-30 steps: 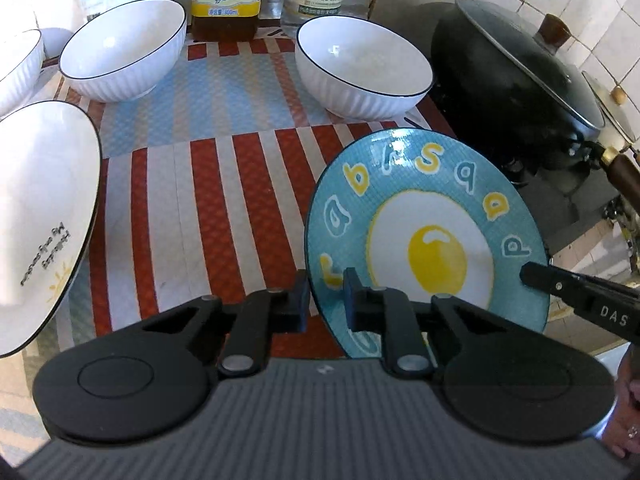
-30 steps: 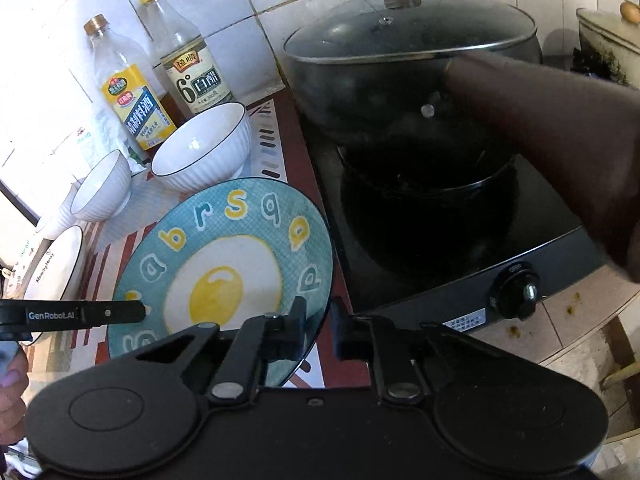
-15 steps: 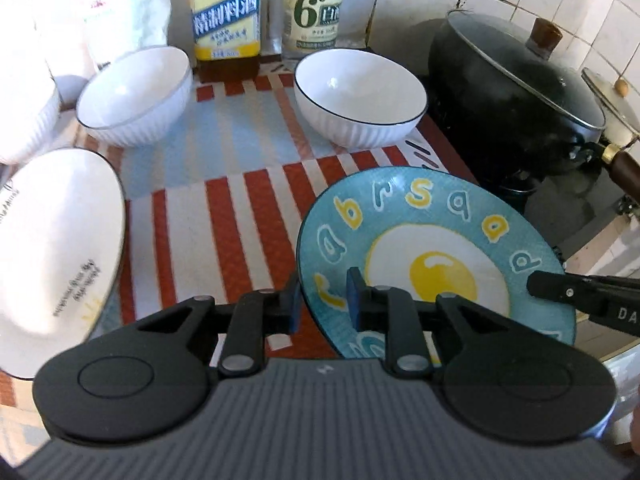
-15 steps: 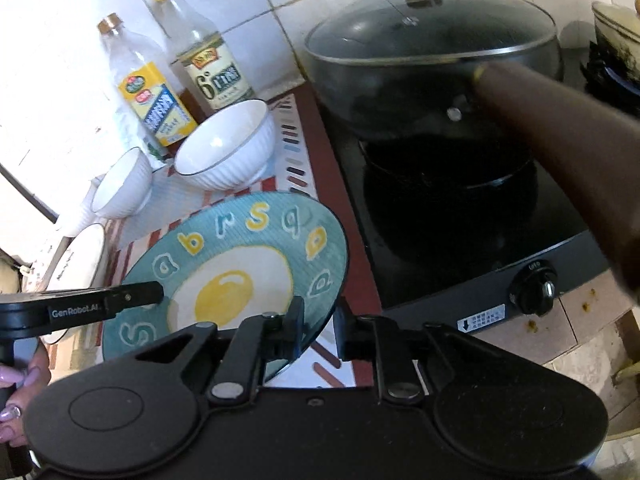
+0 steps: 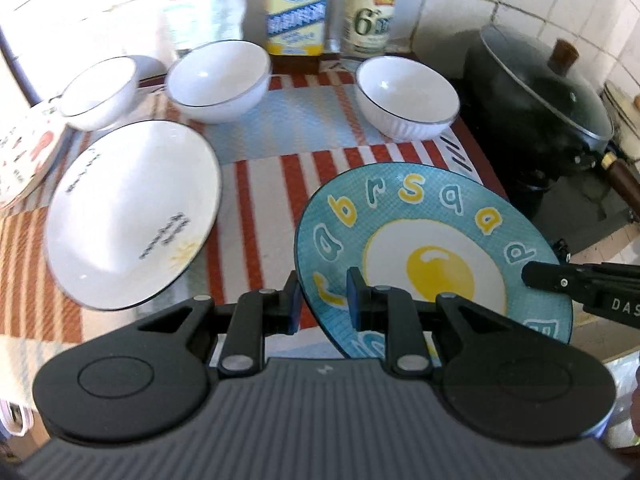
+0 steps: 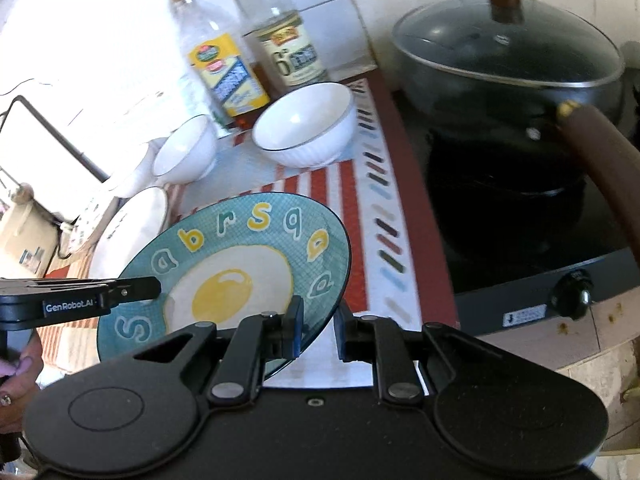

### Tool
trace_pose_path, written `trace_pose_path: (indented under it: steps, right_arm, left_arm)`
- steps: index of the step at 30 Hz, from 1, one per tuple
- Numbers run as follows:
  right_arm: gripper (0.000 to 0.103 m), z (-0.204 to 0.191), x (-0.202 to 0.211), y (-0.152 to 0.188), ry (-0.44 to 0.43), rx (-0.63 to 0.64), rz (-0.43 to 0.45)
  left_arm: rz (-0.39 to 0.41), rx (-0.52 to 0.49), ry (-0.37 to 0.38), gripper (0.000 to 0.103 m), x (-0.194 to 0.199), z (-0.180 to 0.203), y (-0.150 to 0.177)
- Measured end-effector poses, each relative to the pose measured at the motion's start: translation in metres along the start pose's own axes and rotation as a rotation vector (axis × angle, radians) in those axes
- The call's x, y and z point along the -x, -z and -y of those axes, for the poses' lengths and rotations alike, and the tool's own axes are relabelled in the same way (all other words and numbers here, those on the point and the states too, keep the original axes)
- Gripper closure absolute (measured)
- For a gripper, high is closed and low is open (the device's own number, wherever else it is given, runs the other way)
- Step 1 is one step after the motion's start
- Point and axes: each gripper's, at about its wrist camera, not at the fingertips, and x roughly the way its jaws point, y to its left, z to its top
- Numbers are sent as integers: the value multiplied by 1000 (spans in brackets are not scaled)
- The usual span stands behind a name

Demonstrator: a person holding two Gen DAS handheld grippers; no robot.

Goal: Organize plates and bowls
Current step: 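Lift the blue plate with both tools and carry it over the white plate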

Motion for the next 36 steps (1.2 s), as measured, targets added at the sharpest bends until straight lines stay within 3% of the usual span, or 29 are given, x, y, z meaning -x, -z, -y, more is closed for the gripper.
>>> trace_pose_path:
  steps: [5, 9, 12, 17, 26, 36]
  right_arm:
    - [82, -26, 6, -15, -40, 91, 9]
    - [82, -47, 6, -27, -78, 159, 4]
    - [82, -61, 3, -37, -120, 177, -14]
    - [82, -84, -1, -49, -174, 204, -11]
    - [82, -121, -12, -66, -222, 287, -4]
    - [82, -162, -44, -90, -249, 337, -33]
  left_arm:
    - [38, 59, -3, 83, 26, -20, 3]
    - [60, 140, -51, 83, 46, -35, 5]
    - [79, 135, -109, 83, 62, -39, 4]
    - [86, 177, -114, 82, 80, -61, 0]
    - [97, 211, -155, 83, 94, -90, -3]
    - [68, 352, -131, 83, 89, -144, -5]
